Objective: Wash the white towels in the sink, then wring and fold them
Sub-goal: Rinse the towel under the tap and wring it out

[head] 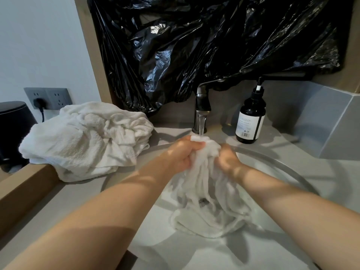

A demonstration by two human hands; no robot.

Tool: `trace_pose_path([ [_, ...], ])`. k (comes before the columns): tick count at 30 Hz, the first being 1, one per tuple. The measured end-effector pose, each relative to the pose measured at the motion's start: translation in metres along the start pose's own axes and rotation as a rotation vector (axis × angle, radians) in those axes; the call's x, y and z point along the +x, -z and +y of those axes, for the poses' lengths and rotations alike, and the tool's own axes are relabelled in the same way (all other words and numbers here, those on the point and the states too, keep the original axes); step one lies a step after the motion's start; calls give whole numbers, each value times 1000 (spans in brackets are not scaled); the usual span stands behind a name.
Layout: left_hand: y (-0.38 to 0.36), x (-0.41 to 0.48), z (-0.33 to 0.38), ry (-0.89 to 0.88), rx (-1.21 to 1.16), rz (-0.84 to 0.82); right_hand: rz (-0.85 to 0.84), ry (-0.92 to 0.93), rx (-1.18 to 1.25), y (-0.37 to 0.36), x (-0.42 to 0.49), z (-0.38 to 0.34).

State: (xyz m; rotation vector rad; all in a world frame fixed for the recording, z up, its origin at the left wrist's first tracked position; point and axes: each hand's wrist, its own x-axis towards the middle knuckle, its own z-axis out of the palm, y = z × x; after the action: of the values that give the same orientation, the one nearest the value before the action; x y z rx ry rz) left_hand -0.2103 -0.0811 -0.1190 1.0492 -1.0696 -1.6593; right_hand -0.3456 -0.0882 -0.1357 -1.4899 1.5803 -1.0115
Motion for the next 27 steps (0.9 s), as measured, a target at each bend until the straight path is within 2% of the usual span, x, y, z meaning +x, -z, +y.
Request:
trace_pose_path([
  [2, -1, -1, 0, -19, 61, -20, -141, -102, -44, 19, 7, 6],
  [5, -6, -4, 1, -132, 175, 130, -504, -136, 353, 39, 5, 7],
  [6, -4, -4, 0, -185, 217, 187, -608, -126, 390, 42, 2, 4],
  [7, -1, -2, -2, -242, 259, 231, -635, -115, 368, 43, 0, 1],
  [9, 6, -1, -3, -337, 347, 259, -571, -82, 315, 39, 2, -2],
  [11, 14, 0, -4, -361, 449, 167, -455, -80, 384, 37, 3, -9],
  [13, 26, 1, -7, -244, 603, -58, -378, -123, 513, 38, 6, -10],
  [15, 35, 2, -17, -21, 861, -258, -339, -173, 656, 44, 2, -15],
  [17, 38, 1, -29, 112, 1027, -295, -298, -191, 767, 51, 0, -18],
  [18, 37, 3, -31, 126, 1014, -263, -268, -195, 805, 55, -1, -20],
  [20, 36, 7, -30, 125, 844, -177, -195, -205, 853, 60, -3, -22],
  [24, 41, 2, -18, 120, 270, -20, 13, -240, 840, 67, 3, -21],
  [26, 37, 0, -6, 120, -34, 110, 13, -239, 794, 65, 1, -23],
  [27, 36, -1, -4, 60, -124, 130, -44, -224, 783, 60, -3, -25],
])
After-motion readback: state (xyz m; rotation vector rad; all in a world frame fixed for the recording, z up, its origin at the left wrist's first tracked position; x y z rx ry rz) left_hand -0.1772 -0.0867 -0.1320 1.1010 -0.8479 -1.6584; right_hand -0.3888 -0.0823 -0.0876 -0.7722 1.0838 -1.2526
